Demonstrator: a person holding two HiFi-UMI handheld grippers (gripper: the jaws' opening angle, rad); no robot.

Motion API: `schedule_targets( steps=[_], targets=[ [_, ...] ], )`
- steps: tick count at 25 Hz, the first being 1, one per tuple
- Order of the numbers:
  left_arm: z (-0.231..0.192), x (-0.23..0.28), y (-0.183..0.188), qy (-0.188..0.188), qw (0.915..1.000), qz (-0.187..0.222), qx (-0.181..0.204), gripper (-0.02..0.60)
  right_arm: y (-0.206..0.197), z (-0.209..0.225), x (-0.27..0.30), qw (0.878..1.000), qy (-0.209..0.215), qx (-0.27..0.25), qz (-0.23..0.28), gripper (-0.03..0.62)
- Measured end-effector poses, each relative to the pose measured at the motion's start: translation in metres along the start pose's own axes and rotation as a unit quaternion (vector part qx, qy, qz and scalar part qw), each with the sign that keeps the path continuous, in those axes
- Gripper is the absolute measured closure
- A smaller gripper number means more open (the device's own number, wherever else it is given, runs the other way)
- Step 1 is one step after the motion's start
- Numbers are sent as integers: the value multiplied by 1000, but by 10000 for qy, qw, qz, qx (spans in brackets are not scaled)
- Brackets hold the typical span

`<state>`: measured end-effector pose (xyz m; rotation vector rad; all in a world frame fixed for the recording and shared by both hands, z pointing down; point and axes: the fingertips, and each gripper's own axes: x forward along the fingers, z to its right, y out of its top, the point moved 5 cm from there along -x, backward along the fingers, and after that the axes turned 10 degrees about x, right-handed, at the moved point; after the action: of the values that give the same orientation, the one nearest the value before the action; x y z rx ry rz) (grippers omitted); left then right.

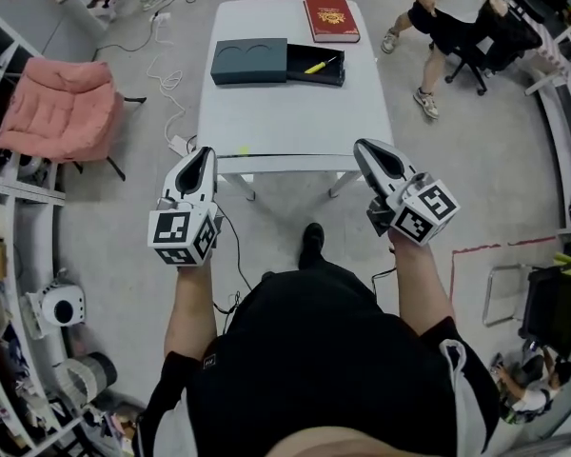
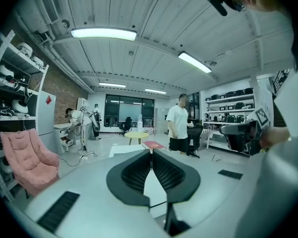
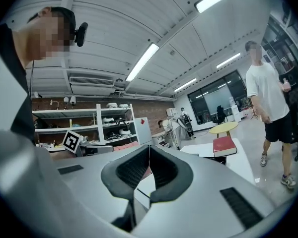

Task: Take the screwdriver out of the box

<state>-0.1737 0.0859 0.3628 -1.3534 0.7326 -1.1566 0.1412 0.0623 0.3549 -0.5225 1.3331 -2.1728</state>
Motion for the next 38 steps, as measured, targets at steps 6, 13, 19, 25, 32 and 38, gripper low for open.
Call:
schedule_targets(
  steps=[6, 13, 19, 25, 32, 38],
  targets=[
    [10, 62, 21, -17, 10000, -57, 53, 552, 29, 58, 15, 9997, 194, 88, 75, 565],
    [24, 109, 40, 135, 9998, -66, 101, 552, 51, 106, 19, 9992, 362, 131, 76, 565],
    [42, 127, 50, 165, 9997, -72, 167, 552, 60, 132, 14, 9988, 429, 198, 106, 565],
    [32, 128, 45, 272, 9995, -148, 64, 552, 58, 133, 26, 9983, 516, 254, -5, 565],
    [18, 139, 34, 263, 9995, -187, -49, 552, 56, 139, 44, 9987, 400, 261, -180, 565],
    [-12, 163, 29, 160, 9997, -106, -124, 552, 59, 145, 76, 9990, 316, 248, -212, 564]
  ],
)
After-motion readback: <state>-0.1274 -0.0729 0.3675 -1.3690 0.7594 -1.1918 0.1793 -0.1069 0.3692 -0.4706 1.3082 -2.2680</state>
